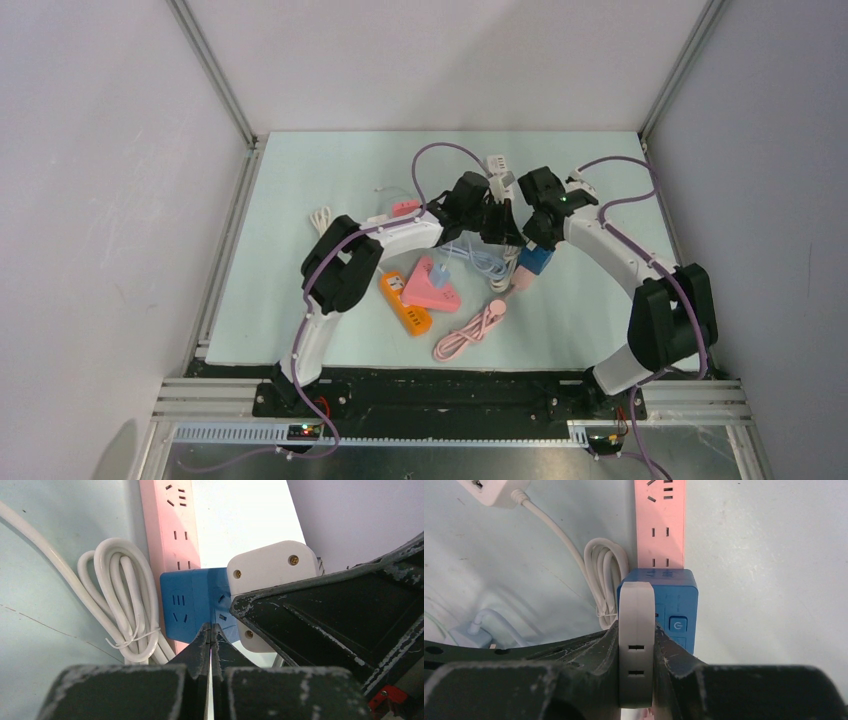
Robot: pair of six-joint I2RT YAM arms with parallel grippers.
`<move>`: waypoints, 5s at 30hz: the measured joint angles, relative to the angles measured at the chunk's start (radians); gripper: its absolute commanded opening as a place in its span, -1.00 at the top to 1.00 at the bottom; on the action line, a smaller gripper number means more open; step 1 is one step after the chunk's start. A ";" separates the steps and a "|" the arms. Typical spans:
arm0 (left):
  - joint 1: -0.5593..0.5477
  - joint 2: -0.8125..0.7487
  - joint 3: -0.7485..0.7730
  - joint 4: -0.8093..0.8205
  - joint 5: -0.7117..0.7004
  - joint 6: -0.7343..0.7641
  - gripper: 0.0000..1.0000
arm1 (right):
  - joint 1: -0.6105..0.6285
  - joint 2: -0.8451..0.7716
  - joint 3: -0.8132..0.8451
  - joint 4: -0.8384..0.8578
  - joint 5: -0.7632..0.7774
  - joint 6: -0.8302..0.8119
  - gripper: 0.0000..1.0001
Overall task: Insert the plug
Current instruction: Insert the plug into the socket.
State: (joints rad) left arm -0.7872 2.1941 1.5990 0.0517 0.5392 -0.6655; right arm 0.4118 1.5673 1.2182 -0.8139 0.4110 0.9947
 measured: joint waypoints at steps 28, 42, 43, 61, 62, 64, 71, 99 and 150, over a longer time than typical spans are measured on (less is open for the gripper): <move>-0.014 0.034 0.036 0.013 0.045 -0.002 0.82 | -0.105 -0.206 -0.216 0.182 -0.183 -0.054 1.00; -0.023 0.043 0.046 0.014 0.070 -0.008 0.86 | -0.161 -0.289 -0.297 0.229 -0.277 -0.098 1.00; -0.023 0.043 0.047 0.014 0.071 -0.008 0.82 | -0.169 -0.297 -0.307 0.240 -0.290 -0.106 1.00; -0.035 0.045 0.047 -0.015 0.098 -0.005 0.51 | -0.297 -0.461 -0.509 0.439 -0.542 -0.231 1.00; -0.037 0.047 0.047 -0.016 0.099 -0.005 0.49 | -0.301 -0.465 -0.517 0.451 -0.557 -0.238 1.00; -0.037 0.047 0.047 -0.016 0.100 -0.005 0.46 | -0.315 -0.469 -0.529 0.469 -0.584 -0.251 1.00; -0.036 0.053 0.047 -0.012 0.105 -0.008 0.59 | -0.388 -0.475 -0.576 0.535 -0.717 -0.293 1.00; -0.029 0.058 0.068 -0.041 0.112 0.011 0.73 | -0.541 -0.302 -0.530 0.490 -0.998 -0.359 1.00; -0.063 0.080 0.101 -0.079 0.127 0.055 0.25 | -0.539 -0.338 -0.491 0.397 -0.939 -0.362 1.00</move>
State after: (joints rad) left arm -0.8505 2.2745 1.7000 -0.0277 0.6666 -0.6102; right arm -0.1268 1.2289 0.7273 -0.4168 -0.5282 0.6327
